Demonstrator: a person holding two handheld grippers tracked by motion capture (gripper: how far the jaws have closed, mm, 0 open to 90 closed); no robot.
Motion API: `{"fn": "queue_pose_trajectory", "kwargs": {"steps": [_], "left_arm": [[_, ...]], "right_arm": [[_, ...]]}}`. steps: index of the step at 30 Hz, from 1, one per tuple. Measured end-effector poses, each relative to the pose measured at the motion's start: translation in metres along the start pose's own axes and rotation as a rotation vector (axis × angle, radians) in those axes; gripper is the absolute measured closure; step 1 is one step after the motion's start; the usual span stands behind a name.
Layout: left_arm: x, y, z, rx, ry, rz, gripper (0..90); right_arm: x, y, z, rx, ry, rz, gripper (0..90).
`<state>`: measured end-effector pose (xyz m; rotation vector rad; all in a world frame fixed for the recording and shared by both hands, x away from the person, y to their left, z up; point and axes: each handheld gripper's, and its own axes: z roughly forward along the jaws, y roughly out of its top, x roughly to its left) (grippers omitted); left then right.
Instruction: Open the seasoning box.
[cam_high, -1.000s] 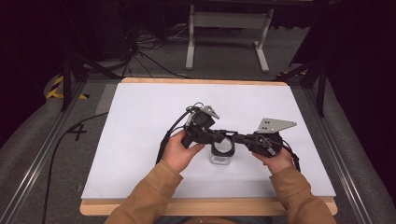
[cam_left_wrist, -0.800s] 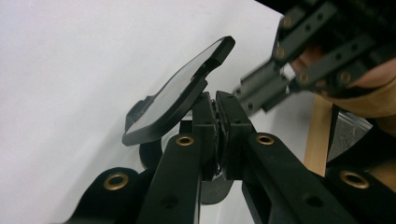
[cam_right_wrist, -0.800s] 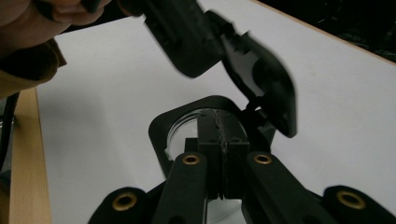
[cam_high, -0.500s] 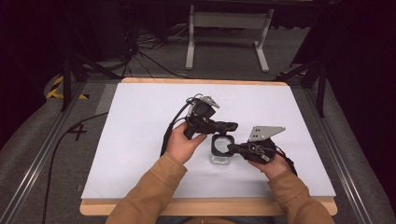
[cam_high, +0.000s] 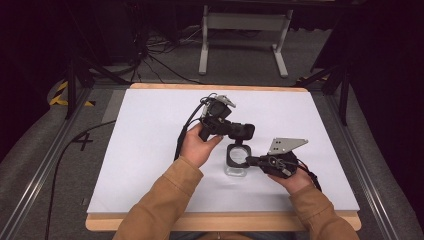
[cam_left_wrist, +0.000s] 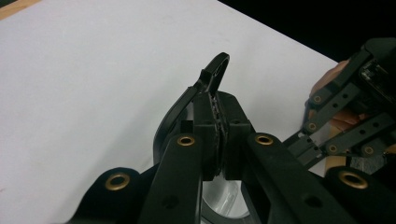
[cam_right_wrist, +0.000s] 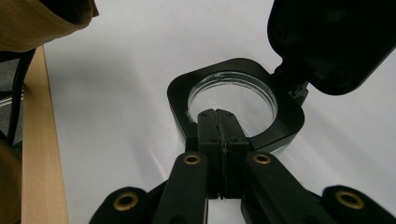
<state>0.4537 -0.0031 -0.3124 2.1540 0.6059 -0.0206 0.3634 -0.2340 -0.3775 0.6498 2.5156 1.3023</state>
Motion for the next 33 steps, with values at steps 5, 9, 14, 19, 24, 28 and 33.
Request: {"fn": "queue_pose_trajectory", "kwargs": {"steps": [5,9,14,19,24,28,33], "left_arm": [[0.007,0.001,0.0,-0.005,0.015,-0.019,88.5],[0.015,0.0,-0.004,-0.031,0.023,-0.037,89.1],[0.021,-0.001,-0.011,-0.051,0.021,-0.056,89.1],[0.017,0.0,-0.012,-0.035,0.04,-0.036,88.9],[0.012,0.001,-0.016,-0.036,0.054,-0.013,86.2],[0.008,0.0,-0.023,-0.042,0.047,-0.003,84.2],[-0.004,-0.01,-0.043,-0.04,0.024,0.044,79.2]], "right_arm": [[-0.001,0.0,0.0,-0.006,0.004,-0.005,90.0],[-0.001,-0.001,0.0,-0.014,0.005,-0.007,90.0],[-0.002,-0.003,0.0,-0.024,0.012,-0.003,90.0],[-0.001,-0.003,0.0,-0.023,0.009,-0.006,90.0],[-0.002,-0.003,0.0,-0.025,0.011,-0.008,90.0],[-0.002,-0.002,0.0,-0.021,0.016,-0.001,90.0],[-0.01,0.005,-0.002,-0.017,0.034,0.015,86.5]]}}
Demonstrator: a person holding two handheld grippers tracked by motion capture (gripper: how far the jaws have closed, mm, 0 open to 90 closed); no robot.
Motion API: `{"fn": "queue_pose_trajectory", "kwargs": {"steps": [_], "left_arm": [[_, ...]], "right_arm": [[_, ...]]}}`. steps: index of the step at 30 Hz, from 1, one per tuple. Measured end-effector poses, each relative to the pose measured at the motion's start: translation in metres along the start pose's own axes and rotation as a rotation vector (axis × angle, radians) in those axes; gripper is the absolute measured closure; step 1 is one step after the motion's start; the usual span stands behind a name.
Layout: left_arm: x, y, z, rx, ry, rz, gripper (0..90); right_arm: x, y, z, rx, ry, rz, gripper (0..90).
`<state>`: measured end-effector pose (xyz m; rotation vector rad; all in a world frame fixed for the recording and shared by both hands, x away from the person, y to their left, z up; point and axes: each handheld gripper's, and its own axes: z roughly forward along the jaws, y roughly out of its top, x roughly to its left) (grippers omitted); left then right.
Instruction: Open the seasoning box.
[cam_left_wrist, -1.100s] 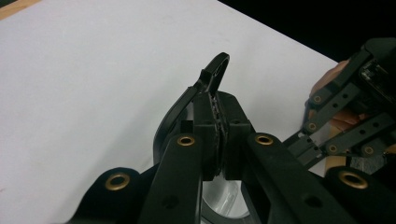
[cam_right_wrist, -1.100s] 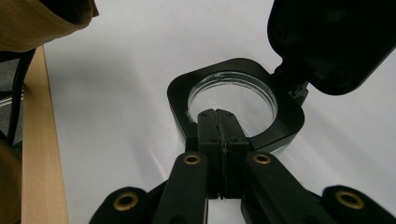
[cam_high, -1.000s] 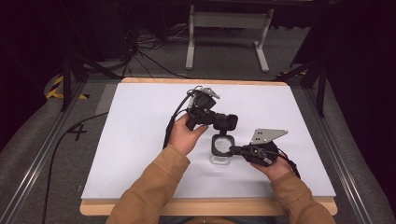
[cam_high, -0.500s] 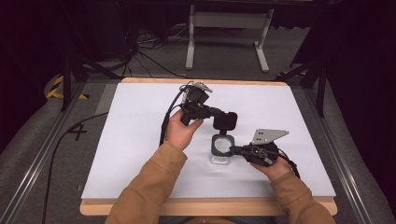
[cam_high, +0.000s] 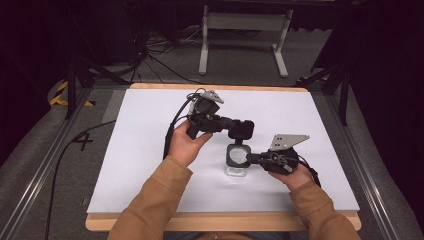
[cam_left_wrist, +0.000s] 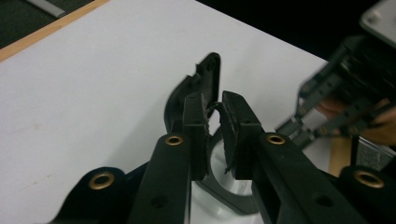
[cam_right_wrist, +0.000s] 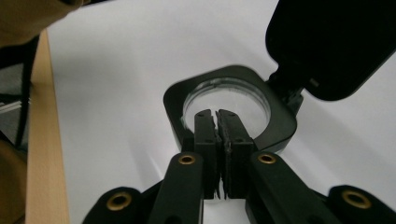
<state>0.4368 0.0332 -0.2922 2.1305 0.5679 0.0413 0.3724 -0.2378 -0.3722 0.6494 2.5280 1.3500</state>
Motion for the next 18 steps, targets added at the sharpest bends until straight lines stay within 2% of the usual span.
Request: {"fn": "queue_pose_trajectory", "kwargs": {"steps": [1,2,6,11,14,18], "left_arm": [[-0.003,-0.004,-0.006,-0.003,0.003,0.024,78.6],[-0.006,-0.007,-0.011,-0.001,0.011,0.031,78.5],[-0.013,-0.018,-0.031,-0.004,0.016,0.04,77.0],[-0.015,-0.035,-0.051,-0.026,0.037,0.02,74.2],[-0.012,-0.047,-0.061,-0.013,0.056,0.002,71.9],[-0.005,-0.065,-0.071,0.0,0.09,-0.023,68.7]], "right_arm": [[-0.002,0.002,-0.002,-0.015,0.003,0.003,85.9],[-0.004,0.005,-0.006,-0.028,-0.002,-0.002,85.2],[-0.012,0.013,-0.015,-0.052,-0.024,-0.002,83.2],[-0.024,0.017,-0.024,-0.071,-0.043,0.012,80.9],[-0.031,0.018,-0.028,-0.049,-0.067,0.023,81.1],[-0.042,0.015,-0.035,-0.054,-0.102,0.06,79.9]]}}
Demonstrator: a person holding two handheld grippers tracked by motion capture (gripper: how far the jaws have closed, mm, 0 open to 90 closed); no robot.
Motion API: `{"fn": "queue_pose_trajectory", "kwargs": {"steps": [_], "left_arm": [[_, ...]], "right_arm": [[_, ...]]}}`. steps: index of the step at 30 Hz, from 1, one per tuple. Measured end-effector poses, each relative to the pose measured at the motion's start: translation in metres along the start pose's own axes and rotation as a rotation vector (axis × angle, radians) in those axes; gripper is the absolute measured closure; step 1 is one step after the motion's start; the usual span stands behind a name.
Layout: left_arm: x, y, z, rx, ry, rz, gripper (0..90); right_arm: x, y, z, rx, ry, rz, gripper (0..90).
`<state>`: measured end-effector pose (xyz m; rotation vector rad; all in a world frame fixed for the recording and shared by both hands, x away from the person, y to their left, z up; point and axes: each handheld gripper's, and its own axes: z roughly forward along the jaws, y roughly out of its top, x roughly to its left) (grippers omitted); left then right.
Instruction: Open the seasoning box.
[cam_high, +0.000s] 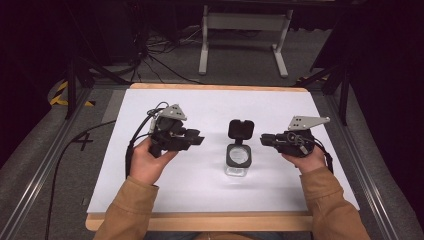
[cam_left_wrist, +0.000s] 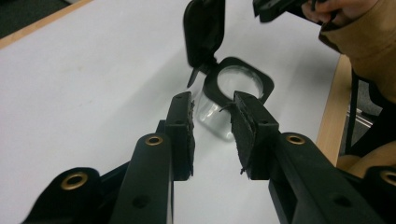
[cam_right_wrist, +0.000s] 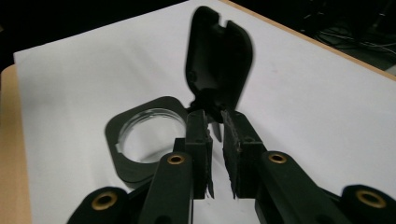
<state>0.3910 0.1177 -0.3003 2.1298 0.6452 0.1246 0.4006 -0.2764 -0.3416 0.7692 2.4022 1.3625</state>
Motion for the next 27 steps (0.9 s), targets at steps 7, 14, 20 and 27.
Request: {"fn": "queue_pose_trajectory", "kwargs": {"steps": [7,14,20,27], "left_arm": [[0.024,-0.021,-0.007,0.039,0.056,-0.075,63.3],[0.05,-0.043,-0.003,0.09,0.117,-0.114,61.4],[0.072,-0.063,0.002,0.11,0.14,-0.206,60.2],[0.094,-0.083,0.017,0.199,0.197,-0.255,58.1]], "right_arm": [[-0.017,-0.008,-0.008,0.014,-0.074,0.03,75.3],[-0.032,-0.018,-0.009,0.044,-0.133,0.065,70.9],[-0.052,-0.033,-0.006,0.116,-0.207,0.114,64.6],[-0.065,-0.049,0.002,0.201,-0.235,0.142,62.1]]}}
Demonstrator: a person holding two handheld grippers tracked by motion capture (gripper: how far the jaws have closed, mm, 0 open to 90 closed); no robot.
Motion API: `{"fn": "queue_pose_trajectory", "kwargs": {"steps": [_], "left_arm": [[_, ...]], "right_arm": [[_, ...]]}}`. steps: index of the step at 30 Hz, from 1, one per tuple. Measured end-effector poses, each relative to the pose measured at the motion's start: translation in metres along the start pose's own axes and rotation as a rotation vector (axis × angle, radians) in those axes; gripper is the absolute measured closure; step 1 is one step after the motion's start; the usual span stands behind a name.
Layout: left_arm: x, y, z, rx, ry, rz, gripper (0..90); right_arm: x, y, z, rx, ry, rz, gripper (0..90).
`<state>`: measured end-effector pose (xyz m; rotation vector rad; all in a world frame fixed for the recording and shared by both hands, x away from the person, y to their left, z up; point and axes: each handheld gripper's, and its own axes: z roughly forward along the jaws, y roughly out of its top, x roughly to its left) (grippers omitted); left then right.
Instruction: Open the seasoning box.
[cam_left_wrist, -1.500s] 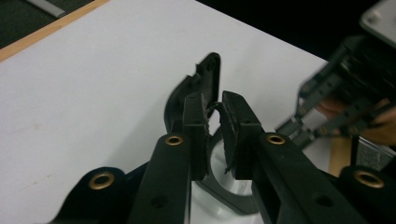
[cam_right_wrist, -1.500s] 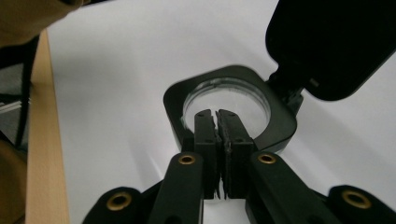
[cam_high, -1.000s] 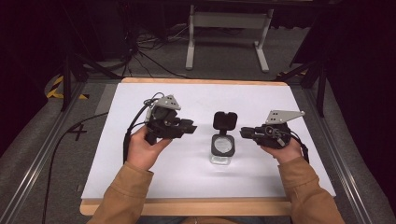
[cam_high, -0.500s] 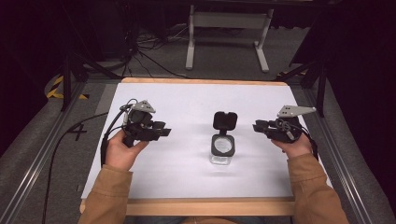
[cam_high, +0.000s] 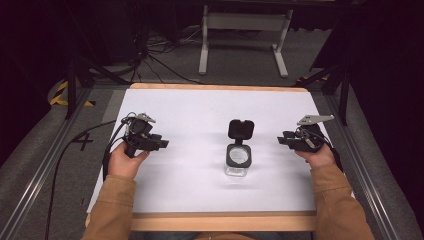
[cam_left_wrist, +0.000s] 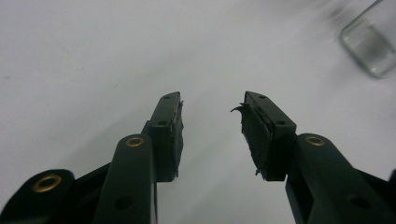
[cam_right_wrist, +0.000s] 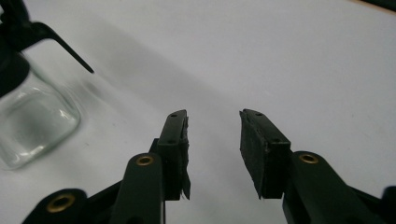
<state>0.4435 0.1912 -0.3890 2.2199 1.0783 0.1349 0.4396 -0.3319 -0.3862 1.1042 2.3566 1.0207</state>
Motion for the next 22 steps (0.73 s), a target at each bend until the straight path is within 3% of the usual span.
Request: {"fn": "queue_pose_trajectory", "kwargs": {"steps": [10,18,19,22], "left_arm": [[0.005,-0.004,0.017,0.046,0.008,0.007,57.7],[-0.003,0.0,0.023,0.094,-0.044,0.033,54.2],[-0.008,0.002,0.025,0.126,-0.04,0.04,52.8],[-0.011,0.004,0.026,0.137,-0.044,0.052,52.3]], "right_arm": [[-0.009,-0.015,0.02,0.1,-0.02,0.022,60.7],[-0.011,-0.02,0.021,0.129,-0.024,0.026,60.0],[-0.012,-0.02,0.021,0.131,-0.021,0.031,59.6],[-0.012,-0.021,0.02,0.14,-0.025,0.029,58.4]]}}
